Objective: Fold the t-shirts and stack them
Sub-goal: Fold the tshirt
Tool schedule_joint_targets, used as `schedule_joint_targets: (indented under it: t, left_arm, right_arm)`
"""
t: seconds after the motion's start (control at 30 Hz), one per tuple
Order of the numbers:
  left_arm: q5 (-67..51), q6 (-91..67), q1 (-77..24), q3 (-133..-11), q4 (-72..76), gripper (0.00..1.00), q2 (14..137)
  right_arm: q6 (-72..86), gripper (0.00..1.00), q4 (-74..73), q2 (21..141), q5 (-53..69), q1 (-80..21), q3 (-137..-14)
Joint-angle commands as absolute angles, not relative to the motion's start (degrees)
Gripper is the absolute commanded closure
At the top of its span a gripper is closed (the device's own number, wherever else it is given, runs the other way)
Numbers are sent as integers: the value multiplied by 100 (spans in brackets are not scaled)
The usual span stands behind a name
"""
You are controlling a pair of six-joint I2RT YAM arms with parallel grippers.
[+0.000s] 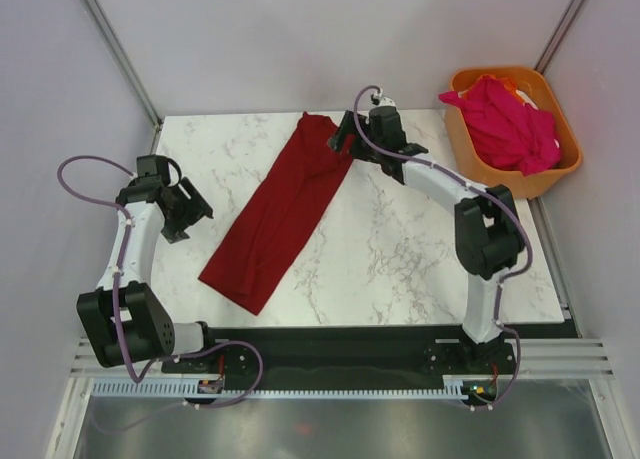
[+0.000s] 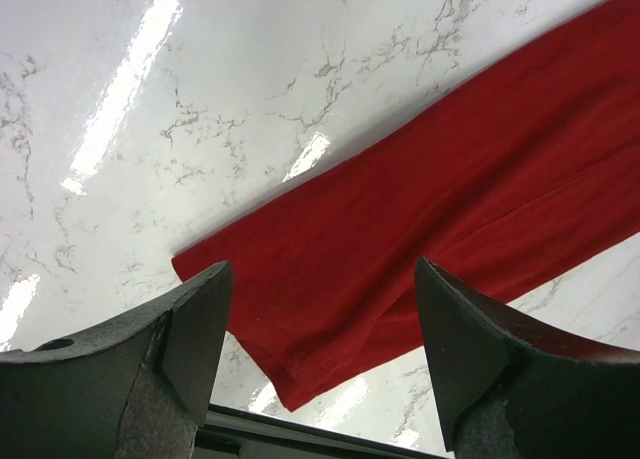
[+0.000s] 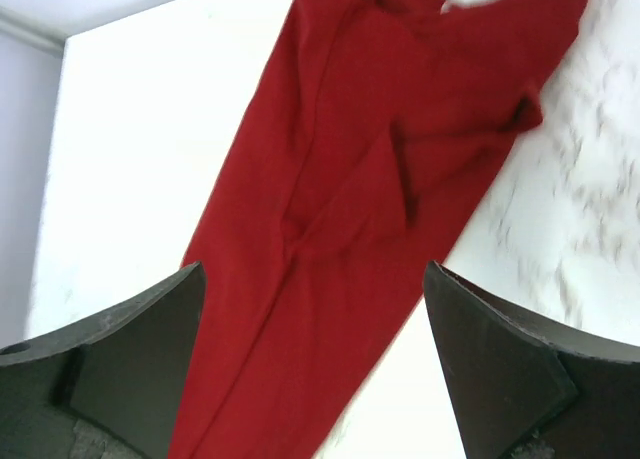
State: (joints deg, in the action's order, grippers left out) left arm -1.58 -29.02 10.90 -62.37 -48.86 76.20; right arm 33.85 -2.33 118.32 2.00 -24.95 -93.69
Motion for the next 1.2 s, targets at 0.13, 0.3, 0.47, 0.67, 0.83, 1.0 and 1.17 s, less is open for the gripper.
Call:
schedule_joint_targets:
  t: [0.13, 0.3, 0.47, 0.67, 0.83, 1.0, 1.17]
  left_arm:
    - [-114, -2742, 1046, -6223, -4764, 20, 7348]
    - [-53, -2742, 1028, -6214, -4772, 20, 7216]
    - [-27, -2742, 1019, -6188, -4764, 20, 7119]
    - [-9, -2742, 1028, -6170, -4764, 20, 7049]
    - [-18, -2742, 1020, -6161, -4764, 20, 7022]
    - [-9, -2742, 1020, -6170, -4772, 20, 7031]
    - [-18, -2716, 1020, -6135, -4772, 20, 6979]
  right_arm:
    - [5123, 6, 895, 10978, 1687, -3461, -7060]
    - [5431, 9, 555, 11004, 1293, -3875, -6943]
    - [5677, 15, 405, 11188, 1213, -4227, -6882]
    - [5871, 18, 290, 11443, 1151, -4456, -6742]
    - [6012, 21, 334, 11531, 1125, -4517, -6469]
    - [6003, 65, 615, 11742, 1125, -4518, -6530]
    - [5828, 91, 563, 11594, 880, -4474, -6224]
